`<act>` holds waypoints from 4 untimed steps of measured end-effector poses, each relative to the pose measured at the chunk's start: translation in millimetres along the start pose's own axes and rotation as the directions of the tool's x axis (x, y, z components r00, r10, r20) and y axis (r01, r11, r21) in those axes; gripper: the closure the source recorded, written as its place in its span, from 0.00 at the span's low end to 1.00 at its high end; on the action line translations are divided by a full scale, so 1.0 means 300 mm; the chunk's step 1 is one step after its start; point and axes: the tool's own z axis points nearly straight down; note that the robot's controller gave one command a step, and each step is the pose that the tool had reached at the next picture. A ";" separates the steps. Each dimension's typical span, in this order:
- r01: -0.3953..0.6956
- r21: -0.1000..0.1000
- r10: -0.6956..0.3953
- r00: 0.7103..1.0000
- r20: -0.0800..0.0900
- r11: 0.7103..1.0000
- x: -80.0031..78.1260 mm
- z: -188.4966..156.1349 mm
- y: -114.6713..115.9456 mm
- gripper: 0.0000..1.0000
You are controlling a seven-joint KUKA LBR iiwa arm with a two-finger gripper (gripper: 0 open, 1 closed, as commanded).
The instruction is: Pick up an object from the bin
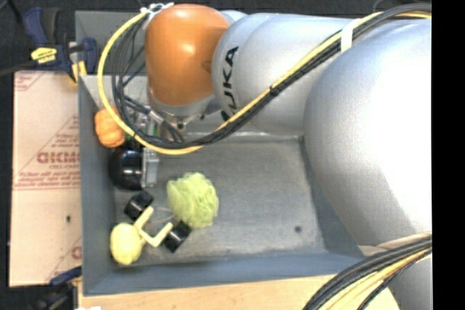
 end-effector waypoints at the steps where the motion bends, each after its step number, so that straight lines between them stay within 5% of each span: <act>1: -0.004 -0.002 0.004 1.000 0.008 1.000 -0.006 -0.019 -0.003 0.00; 2: 0.224 0.001 -0.224 0.975 0.013 0.975 0.016 0.144 0.015 0.00; 3: 0.335 0.002 -0.335 0.942 0.010 0.942 0.019 0.193 0.010 0.00; 4: 0.288 0.003 -0.288 0.957 0.028 0.958 0.067 0.139 0.033 0.00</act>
Offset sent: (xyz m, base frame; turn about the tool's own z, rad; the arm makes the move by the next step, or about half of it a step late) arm -0.0170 0.0099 -0.1015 -0.4561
